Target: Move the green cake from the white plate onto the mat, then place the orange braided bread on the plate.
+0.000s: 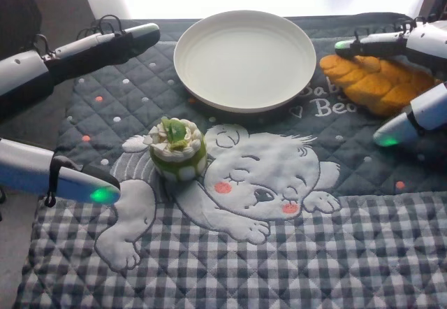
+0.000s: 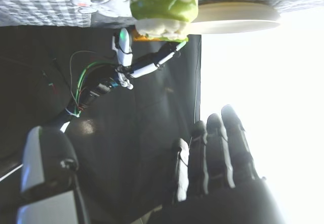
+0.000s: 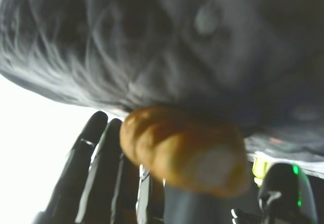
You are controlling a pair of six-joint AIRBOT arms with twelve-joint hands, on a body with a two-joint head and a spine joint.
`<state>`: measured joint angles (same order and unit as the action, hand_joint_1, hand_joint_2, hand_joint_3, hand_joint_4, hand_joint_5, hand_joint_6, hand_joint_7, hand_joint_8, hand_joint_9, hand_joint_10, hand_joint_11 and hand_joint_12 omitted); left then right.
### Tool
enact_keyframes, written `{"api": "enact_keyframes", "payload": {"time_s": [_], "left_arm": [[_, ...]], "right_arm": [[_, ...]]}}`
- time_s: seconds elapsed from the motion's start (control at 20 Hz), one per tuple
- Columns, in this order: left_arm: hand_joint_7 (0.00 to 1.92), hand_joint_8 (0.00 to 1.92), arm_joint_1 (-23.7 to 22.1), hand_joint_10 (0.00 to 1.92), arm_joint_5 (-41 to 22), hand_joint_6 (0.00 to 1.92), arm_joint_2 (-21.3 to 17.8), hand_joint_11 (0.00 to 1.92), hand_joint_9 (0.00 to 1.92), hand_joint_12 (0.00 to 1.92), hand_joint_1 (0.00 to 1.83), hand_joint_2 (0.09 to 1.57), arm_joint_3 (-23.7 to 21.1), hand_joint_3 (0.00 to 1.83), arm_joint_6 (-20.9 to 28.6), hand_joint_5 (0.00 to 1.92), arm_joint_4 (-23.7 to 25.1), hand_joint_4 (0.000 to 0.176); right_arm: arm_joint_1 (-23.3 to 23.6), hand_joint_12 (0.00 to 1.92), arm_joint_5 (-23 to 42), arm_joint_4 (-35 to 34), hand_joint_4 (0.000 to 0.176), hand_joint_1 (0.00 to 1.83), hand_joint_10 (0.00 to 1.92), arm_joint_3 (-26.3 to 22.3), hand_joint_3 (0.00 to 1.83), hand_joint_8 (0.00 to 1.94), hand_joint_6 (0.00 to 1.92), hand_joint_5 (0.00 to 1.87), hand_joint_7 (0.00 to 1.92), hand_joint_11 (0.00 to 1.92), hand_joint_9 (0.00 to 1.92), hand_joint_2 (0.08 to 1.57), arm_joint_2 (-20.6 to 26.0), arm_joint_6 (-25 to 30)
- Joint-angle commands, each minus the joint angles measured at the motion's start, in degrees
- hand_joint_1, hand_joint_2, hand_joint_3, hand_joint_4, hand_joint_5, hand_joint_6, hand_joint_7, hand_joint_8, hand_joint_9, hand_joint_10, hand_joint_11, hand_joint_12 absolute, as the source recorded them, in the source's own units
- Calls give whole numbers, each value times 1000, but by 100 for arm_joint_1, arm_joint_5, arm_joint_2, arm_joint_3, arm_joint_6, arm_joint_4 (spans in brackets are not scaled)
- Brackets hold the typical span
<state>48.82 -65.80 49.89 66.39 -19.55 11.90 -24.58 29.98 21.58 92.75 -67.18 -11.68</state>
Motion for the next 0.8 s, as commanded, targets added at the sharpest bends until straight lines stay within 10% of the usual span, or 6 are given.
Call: {"api": "enact_keyframes", "payload": {"time_s": [0.0, 0.15, 0.25, 0.35, 0.45, 0.75], "left_arm": [[119, 4, -25, 2, -707, 2, -27, 0, 99, 304, 947, 749, -18, 0, 25, 60, -235, 137], [119, 0, -12, 2, -721, 0, -24, 0, 97, 323, 917, 754, -22, 0, 25, 52, -248, 159], [130, 2, 24, 3, -744, 4, -19, 0, 109, 455, 913, 751, -25, 0, 25, 76, -275, 153], [123, 0, 70, 3, -779, 0, -12, 0, 112, 479, 935, 753, -25, 1, 24, 66, -308, 153], [132, 2, 78, 3, -784, 0, 2, 0, 117, 456, 934, 765, -24, 4, 23, 64, -322, 146], [149, 2, 79, 4, -786, 1, 43, 0, 107, 346, 948, 759, -11, 1, 17, 69, -339, 132]], "right_arm": [[-18, 728, 497, -190, 108, 1058, 6, 44, 5, 3, 8, 348, 439, 229, 390, 689, 99, 24], [-49, 496, 499, -189, 0, 1407, 44, 53, 1, 9, 1, 518, 696, 639, 854, 854, 99, 24], [-53, 361, 500, -191, 0, 1589, 530, 61, 0, 7, 6, 685, 947, 838, 1155, 927, 102, 24], [-53, 368, 520, -213, 0, 1504, 946, 61, 2, 857, 22, 878, 961, 897, 1107, 1041, 110, 24], [-53, 445, 588, -225, 0, 1391, 1129, 60, 0, 953, 839, 887, 961, 1002, 1050, 1107, 135, 24], [-53, 680, 1047, -447, 0, 1382, 1081, -34, 0, 858, 1034, 880, 980, 986, 1059, 1101, 274, 24]]}}
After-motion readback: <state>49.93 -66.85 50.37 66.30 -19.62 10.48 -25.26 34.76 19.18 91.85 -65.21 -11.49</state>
